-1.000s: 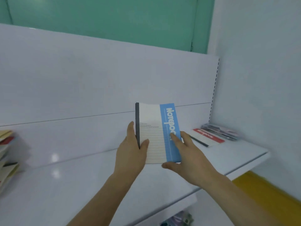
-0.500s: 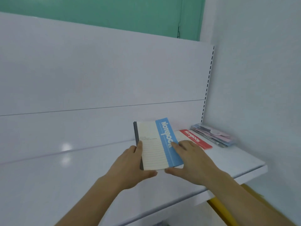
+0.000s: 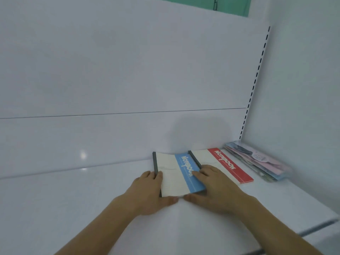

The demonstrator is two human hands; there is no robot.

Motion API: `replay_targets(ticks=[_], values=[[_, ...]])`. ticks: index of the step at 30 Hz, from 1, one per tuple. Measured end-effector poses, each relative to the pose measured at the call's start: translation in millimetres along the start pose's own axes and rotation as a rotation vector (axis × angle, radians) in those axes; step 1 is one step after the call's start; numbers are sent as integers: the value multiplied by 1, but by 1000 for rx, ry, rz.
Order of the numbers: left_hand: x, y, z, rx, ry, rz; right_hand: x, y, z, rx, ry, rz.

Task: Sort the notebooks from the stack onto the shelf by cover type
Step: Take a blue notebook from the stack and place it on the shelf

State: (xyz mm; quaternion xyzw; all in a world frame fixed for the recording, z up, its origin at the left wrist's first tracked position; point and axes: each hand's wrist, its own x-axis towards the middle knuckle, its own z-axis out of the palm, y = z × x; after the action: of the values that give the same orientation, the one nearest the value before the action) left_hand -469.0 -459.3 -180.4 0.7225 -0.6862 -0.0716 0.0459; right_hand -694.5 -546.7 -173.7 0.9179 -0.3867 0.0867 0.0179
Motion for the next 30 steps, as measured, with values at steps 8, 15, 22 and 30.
replay_targets(ticks=[8,15,22,30], values=[[1,17,-5,-58,-27,-123,10,30,8,34,-18,-144],[-9,35,-12,-153,21,-208,14,38,14,66,19,-192],[-16,40,-13,-45,26,-238,16,42,14,85,-39,-206],[-19,32,-12,-13,1,-208,15,41,13,107,-47,-193]])
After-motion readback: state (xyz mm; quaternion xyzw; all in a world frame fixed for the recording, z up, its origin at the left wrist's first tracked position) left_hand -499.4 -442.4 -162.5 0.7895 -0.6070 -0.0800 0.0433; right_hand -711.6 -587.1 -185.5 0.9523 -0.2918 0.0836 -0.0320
